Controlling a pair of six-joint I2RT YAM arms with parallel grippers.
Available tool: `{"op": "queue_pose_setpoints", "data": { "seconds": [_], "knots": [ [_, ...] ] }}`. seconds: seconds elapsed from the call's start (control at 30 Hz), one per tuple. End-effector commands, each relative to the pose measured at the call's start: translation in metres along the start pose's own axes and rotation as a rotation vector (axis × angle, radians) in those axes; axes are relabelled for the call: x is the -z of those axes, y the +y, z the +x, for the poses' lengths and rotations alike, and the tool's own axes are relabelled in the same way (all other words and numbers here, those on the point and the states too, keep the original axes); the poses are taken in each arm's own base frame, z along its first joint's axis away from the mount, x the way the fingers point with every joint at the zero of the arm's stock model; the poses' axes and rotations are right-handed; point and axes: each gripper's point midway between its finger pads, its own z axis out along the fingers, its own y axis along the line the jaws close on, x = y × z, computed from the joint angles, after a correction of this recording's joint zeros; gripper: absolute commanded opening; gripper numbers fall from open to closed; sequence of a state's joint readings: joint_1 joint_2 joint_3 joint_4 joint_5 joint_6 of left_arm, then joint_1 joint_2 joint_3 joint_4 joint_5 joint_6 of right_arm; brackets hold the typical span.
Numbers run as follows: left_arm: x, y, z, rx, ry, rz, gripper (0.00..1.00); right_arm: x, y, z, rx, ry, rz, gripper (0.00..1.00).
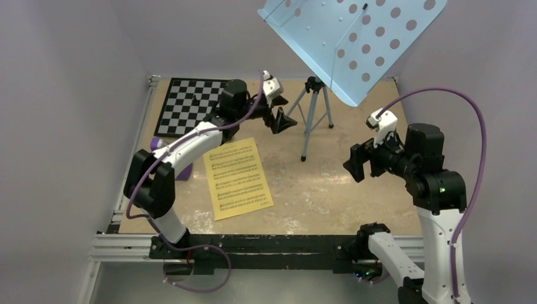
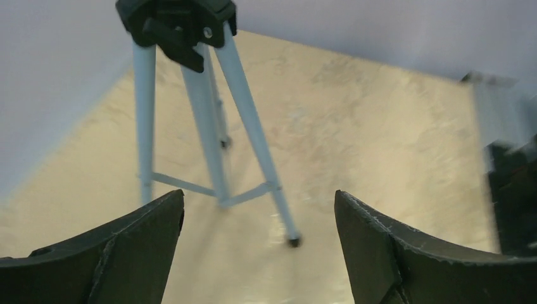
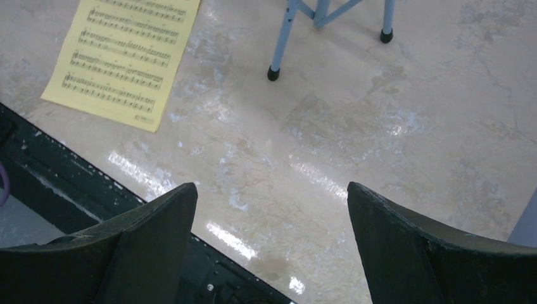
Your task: Pack up the instrument practice props
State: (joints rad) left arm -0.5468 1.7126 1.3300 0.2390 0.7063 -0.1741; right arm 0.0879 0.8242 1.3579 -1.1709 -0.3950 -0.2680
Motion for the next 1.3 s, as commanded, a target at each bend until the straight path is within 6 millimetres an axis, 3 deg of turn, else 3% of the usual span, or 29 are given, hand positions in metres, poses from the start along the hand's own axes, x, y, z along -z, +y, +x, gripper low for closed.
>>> {"op": "queue_pose_setpoints", "data": {
  "seconds": [0.0,0.07,0.17,0.33,0.43,0.53,0.67,0.87,1.07,1.13,1.2,1.27],
  "knots": [
    [0.01,0.027,-0.021,-0.918,0.008,-0.031,0.9,-0.005,-0.006,-0.036,-0.079,-0.155,-0.015,0.92],
    [0.006,0.038,-0.037,-1.152,-0.004,-0.061,0.86,0.004,0.026,-0.055,-0.035,-0.22,-0.198,0.93],
    [0.0,0.047,-0.067,-1.388,-0.05,-0.101,0.82,0.025,0.045,-0.071,-0.041,-0.234,-0.28,0.96],
    [-0.015,0.042,-0.089,-1.613,-0.114,-0.056,0.77,0.06,0.074,-0.081,-0.047,-0.286,-0.362,0.99],
    [-0.022,0.036,-0.098,-1.689,-0.146,-0.04,0.76,0.067,0.081,-0.08,-0.098,-0.289,-0.374,0.99],
    [-0.028,0.028,-0.114,-1.742,-0.197,-0.054,0.75,0.068,0.073,-0.089,-0.209,-0.304,-0.317,0.99],
    [-0.036,0.021,-0.121,-1.774,-0.213,-0.028,0.74,0.075,0.063,-0.12,-0.239,-0.394,-0.272,0.99],
    [-0.04,0.018,-0.113,-1.775,-0.184,0.0,0.71,0.077,0.009,-0.139,-0.357,-0.418,0.013,0.99],
    [-0.039,0.012,-0.103,-1.754,-0.153,0.012,0.69,0.083,0.002,-0.183,-0.353,-0.581,-0.016,0.95],
    [-0.039,0.01,-0.096,-1.753,-0.142,0.025,0.64,0.082,-0.004,-0.198,-0.351,-0.637,-0.022,0.9],
    [-0.041,0.01,-0.093,-1.756,-0.129,0.016,0.59,0.074,-0.012,-0.207,-0.36,-0.66,-0.026,0.88],
    [-0.042,0.011,-0.093,-1.763,-0.125,0.006,0.61,0.065,-0.019,-0.215,-0.379,-0.674,-0.035,0.86]
  ]
}}
